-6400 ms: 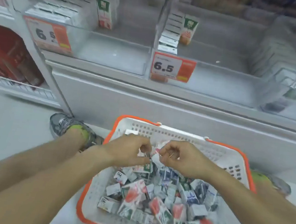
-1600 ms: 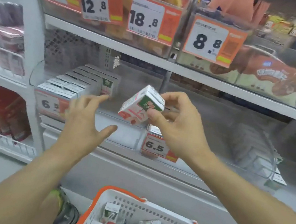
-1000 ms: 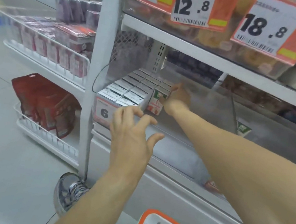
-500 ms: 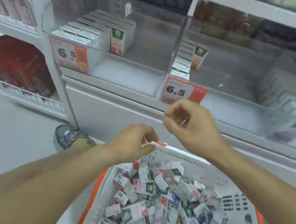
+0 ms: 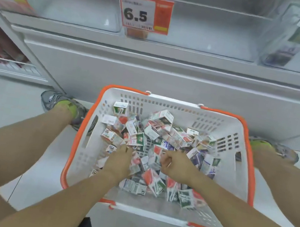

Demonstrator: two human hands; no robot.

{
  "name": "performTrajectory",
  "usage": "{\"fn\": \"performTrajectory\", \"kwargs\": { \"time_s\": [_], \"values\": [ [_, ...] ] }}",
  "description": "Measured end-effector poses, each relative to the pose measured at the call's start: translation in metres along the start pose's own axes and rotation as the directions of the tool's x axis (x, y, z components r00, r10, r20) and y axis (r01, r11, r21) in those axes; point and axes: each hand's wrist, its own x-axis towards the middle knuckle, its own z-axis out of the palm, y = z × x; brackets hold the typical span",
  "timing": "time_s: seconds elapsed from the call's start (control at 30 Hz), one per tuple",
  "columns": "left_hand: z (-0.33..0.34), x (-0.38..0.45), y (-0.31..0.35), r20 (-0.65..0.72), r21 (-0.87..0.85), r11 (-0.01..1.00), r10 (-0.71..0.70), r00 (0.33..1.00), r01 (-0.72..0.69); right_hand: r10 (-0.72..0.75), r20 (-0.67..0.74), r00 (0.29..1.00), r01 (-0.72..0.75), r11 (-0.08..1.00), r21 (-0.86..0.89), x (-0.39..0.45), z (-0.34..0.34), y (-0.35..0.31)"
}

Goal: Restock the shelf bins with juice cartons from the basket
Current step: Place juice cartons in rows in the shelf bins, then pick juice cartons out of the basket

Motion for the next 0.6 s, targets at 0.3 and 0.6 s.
{"fn": "performTrajectory", "kwargs": {
  "time_s": [0.3, 0.6],
  "values": [
    [-0.015, 0.009, -0.009, 0.017, -0.519, 0.848, -0.115, 0.993, 0.107, 0.149, 0.129, 0.98, -0.103, 0.945, -0.309, 0.005, 0.042, 0.01],
    [-0.044, -0.008, -0.017, 0.263, -0.962, -0.08, -0.005, 0.965, 0.262, 0.22, 0.046, 0.974, -0.193, 0.924, -0.33, 0.003, 0.06, -0.006]
  ]
}}
